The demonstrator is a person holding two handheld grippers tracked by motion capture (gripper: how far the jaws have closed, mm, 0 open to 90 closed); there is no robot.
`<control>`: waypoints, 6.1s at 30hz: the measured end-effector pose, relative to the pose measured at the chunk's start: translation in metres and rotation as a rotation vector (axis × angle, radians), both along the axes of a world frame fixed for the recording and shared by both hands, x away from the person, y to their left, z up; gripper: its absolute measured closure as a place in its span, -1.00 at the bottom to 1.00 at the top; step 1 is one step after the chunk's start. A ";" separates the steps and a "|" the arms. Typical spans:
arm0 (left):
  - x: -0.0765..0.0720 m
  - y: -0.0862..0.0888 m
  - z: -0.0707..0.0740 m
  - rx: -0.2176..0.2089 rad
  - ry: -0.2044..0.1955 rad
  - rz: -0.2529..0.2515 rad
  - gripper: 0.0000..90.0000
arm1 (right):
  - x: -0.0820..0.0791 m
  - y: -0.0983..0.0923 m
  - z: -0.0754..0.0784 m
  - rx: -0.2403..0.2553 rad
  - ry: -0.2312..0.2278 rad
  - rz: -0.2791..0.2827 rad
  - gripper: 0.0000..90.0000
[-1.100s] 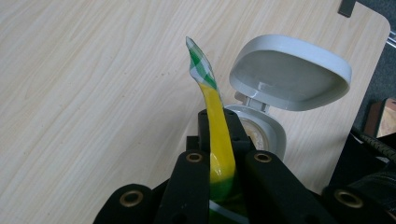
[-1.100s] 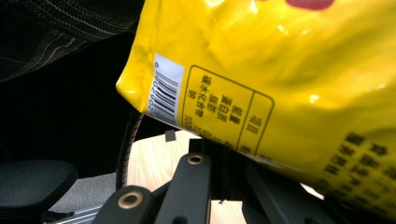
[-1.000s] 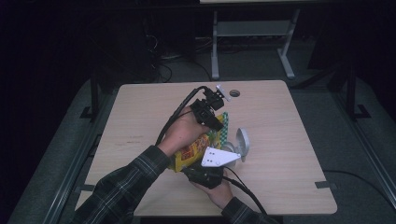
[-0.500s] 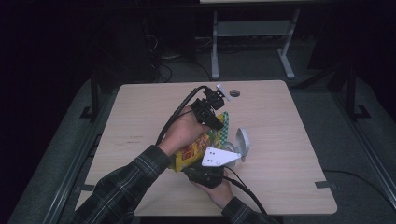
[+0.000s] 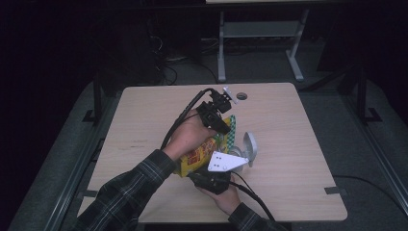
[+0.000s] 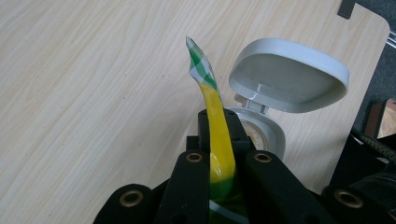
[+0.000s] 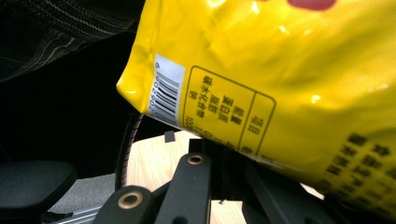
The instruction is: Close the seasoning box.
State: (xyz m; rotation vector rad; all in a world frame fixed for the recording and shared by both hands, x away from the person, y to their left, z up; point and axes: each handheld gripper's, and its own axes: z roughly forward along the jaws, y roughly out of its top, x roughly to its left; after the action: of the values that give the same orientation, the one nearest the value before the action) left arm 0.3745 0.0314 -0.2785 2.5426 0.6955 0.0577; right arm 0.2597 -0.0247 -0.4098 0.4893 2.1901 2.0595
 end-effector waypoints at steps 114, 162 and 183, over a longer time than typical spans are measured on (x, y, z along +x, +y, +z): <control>-0.001 -0.003 0.000 -0.003 -0.003 -0.004 1.00 | -0.001 0.000 0.002 0.004 -0.006 0.010 1.00; -0.028 0.092 0.014 -0.279 0.012 0.039 1.00 | 0.004 0.015 -0.021 -0.156 0.048 -0.009 1.00; -0.023 0.157 -0.016 -0.467 -0.054 0.096 1.00 | 0.001 -0.004 -0.017 -0.206 0.050 -0.045 1.00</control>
State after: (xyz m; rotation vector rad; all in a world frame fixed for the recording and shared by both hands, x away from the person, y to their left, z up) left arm 0.3512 0.1882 -0.2946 2.0551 0.7139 -0.0038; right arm 0.2606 -0.0283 -0.4267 0.5674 2.3620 1.7918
